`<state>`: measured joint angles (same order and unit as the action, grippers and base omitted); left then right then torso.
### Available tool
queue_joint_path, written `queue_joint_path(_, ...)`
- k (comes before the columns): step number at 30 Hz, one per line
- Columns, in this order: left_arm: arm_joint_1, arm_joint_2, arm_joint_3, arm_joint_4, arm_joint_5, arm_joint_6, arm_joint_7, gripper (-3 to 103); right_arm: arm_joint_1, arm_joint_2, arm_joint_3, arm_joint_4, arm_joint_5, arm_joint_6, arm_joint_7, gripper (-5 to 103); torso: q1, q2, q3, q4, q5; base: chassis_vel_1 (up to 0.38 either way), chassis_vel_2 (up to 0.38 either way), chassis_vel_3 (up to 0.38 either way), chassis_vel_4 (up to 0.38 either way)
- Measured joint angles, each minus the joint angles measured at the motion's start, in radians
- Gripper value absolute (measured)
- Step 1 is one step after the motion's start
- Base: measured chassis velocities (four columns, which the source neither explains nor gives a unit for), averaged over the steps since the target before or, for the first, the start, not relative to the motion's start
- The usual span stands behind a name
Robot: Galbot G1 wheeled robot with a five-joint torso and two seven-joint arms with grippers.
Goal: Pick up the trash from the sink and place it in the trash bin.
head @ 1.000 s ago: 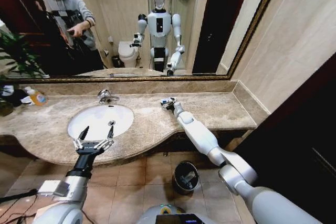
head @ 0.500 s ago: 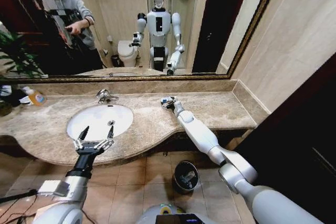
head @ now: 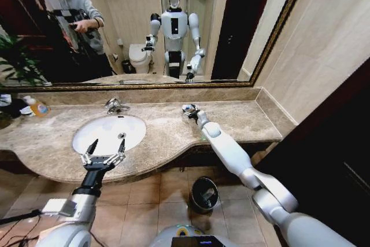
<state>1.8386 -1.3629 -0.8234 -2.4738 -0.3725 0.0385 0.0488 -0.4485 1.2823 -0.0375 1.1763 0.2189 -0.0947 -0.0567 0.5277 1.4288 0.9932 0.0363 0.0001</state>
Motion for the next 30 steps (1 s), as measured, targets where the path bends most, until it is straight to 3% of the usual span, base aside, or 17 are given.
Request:
queue_joint_path(8, 0.000, 0.000, 0.000, 0.000, 0.000, 0.000, 0.000, 100, -0.034, -0.019, 0.024, 0.040, 0.009, 0.006, 0.015, 39, 0.000, 0.000, 0.000, 0.0003, -0.0001, 0.000, 0.000, 0.000, 0.000)
queue_joint_path(14, 0.000, 0.000, 0.000, 0.000, 0.000, 0.000, 0.000, 100, 0.017, 0.036, 0.021, -0.070, 0.034, -0.009, 0.073, 21, 0.000, 0.000, 0.000, 0.0007, -0.0002, 0.000, 0.000, 0.000, 0.000)
queue_joint_path(20, 0.000, 0.000, 0.000, 0.000, 0.000, 0.000, 0.000, 100, -0.005, 0.045, 0.033, -0.078, 0.058, -0.044, 0.114, 48, 0.000, 0.000, 0.000, 0.0005, -0.0002, 0.000, 0.000, 0.000, 0.000)
queue_joint_path(22, 0.000, 0.000, 0.000, 0.000, 0.000, 0.000, 0.000, 100, -0.012, 0.043, 0.035, -0.070, 0.056, -0.045, 0.117, 48, 0.000, 0.000, 0.000, 0.0005, -0.0001, 0.000, 0.000, 0.000, 0.000)
queue_joint_path(28, 0.000, 0.000, 0.000, 0.000, 0.000, 0.000, 0.000, 100, -0.052, 0.016, 0.056, -0.026, 0.046, -0.052, 0.141, 76, 0.000, 0.001, 0.000, 0.0005, -0.0002, 0.000, 0.000, 0.000, 0.000)
queue_joint_path(30, 0.000, 0.000, 0.000, 0.000, 0.000, 0.000, 0.000, 100, -0.055, 0.013, 0.057, -0.021, 0.045, -0.052, 0.143, 76, 0.000, 0.001, 0.000, 0.0005, -0.0002, 0.000, 0.000, 0.000, 0.000)
